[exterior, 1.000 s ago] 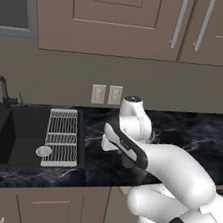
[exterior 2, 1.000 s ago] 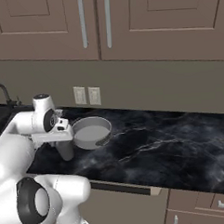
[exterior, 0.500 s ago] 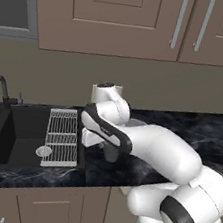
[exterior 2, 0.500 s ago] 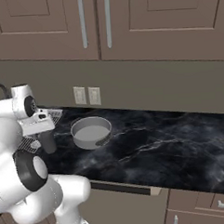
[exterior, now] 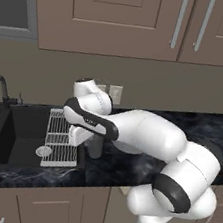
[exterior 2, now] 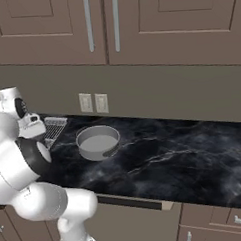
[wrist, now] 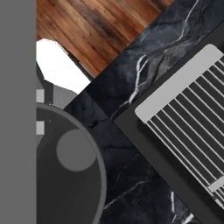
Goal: Place the pot in the left basin and the glass cup in the right basin of the sink.
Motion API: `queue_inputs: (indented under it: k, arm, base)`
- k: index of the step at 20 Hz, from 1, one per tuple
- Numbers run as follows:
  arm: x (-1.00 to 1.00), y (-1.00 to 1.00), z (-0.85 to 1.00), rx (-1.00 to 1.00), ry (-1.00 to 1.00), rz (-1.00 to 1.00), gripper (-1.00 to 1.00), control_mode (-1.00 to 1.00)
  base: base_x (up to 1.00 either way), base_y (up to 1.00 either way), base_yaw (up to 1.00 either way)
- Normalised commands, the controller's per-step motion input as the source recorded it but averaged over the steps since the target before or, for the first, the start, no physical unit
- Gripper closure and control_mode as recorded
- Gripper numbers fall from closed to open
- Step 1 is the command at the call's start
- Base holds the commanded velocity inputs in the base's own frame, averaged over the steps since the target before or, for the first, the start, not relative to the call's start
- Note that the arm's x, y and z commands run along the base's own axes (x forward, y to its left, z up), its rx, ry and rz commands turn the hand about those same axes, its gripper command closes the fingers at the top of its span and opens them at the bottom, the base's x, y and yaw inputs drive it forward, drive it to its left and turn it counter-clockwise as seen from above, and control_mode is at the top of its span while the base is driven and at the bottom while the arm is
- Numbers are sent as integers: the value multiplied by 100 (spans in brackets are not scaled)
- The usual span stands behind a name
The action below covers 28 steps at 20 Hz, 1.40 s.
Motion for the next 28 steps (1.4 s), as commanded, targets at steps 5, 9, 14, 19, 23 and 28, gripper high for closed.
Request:
queue_inputs:
  k: [5, 9, 14, 19, 23, 28]
  arm:
    - [0, 51, 1, -4, 0, 39, 100, -100]
    - [2, 47, 2, -1, 0, 39, 100, -100]
    - [7, 41, 6, 0, 6, 41, 100, -100]
    - [4, 15, -8, 5, 1, 48, 100, -100]
    - [29, 22, -7, 8, 3, 40, 100, -100]
    - [71, 46, -4, 13, 15, 21, 100, -100]
  base:
    - [0, 0, 0]
    - [0, 0, 0]
    - [0, 0, 0]
    - [0, 0, 0]
    - [0, 0, 0]
    - [0, 0, 0]
